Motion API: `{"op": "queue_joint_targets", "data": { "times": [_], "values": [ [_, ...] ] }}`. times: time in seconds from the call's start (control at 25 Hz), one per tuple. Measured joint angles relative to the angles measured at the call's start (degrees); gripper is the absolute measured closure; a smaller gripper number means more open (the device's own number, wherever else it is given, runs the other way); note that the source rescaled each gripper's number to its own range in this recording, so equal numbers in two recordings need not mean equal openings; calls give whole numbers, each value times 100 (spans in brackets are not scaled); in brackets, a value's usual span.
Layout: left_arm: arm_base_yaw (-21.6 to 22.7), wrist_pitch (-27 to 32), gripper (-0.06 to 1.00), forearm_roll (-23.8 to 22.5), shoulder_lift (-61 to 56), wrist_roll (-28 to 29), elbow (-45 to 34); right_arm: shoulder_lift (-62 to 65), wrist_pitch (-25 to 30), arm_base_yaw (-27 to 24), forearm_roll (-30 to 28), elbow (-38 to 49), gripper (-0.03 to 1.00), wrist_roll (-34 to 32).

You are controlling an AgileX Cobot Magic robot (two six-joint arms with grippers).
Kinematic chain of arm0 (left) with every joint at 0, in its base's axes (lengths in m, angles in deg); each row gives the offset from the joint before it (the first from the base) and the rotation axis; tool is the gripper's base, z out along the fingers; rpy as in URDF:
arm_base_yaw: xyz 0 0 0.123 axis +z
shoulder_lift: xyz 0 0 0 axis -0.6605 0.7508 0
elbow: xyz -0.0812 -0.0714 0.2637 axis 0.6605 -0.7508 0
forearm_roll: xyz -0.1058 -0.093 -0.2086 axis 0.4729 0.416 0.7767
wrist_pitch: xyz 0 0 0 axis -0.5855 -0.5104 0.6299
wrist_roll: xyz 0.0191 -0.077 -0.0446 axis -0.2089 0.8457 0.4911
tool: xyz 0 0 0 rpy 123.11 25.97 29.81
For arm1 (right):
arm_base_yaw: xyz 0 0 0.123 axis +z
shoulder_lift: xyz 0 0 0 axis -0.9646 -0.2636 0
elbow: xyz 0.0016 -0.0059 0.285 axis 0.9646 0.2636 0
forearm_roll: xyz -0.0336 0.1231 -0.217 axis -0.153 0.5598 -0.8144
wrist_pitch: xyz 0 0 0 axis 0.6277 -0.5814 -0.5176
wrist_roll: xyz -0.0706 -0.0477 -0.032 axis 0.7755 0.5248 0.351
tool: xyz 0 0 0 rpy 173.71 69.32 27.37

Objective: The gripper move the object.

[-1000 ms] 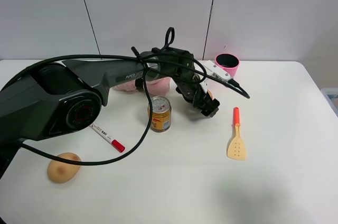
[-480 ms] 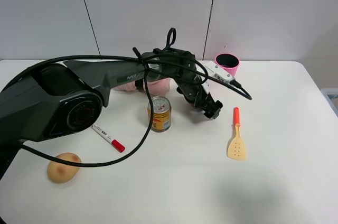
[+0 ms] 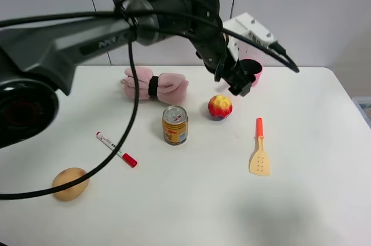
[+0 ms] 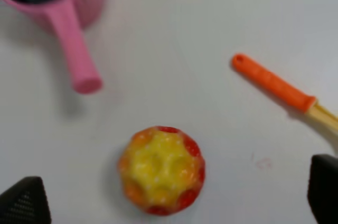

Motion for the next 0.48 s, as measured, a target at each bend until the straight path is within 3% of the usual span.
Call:
{"op": "queue_joint_targets", "data": {
  "times": [0.24, 0.48],
  "values": [
    [198, 651, -3, -667, -1065, 185, 0, 0, 0, 0, 0, 0, -3, 0],
    [1190, 1059, -3, -867, -1927, 283, 0, 0, 0, 0, 0, 0, -3, 0]
  ]
}}
